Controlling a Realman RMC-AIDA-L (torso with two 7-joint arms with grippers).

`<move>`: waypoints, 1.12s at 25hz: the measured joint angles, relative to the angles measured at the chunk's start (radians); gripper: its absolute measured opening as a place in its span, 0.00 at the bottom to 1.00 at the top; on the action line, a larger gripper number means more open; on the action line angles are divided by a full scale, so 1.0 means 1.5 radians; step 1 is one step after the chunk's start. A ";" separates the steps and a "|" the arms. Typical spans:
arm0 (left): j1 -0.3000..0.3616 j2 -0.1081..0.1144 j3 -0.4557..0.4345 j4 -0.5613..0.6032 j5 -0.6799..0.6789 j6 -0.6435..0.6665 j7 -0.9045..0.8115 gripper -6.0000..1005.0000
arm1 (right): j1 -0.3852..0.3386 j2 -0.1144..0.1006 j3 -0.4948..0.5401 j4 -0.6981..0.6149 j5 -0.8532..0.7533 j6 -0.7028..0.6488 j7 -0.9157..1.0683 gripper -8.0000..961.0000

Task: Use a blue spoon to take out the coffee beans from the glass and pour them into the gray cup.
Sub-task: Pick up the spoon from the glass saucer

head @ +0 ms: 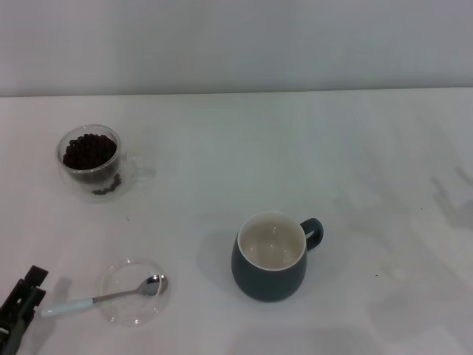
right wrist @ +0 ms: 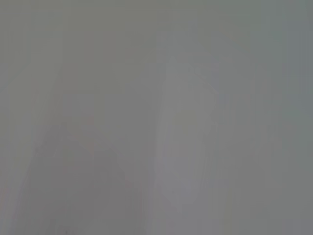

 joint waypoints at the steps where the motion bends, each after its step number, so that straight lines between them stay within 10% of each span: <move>1: -0.001 0.000 0.000 -0.001 0.004 0.000 0.000 0.64 | 0.001 0.000 0.000 0.000 0.000 0.000 -0.001 0.53; 28: -0.007 -0.007 -0.001 -0.032 0.063 0.026 0.056 0.64 | 0.021 -0.009 0.000 0.001 0.000 0.027 -0.004 0.53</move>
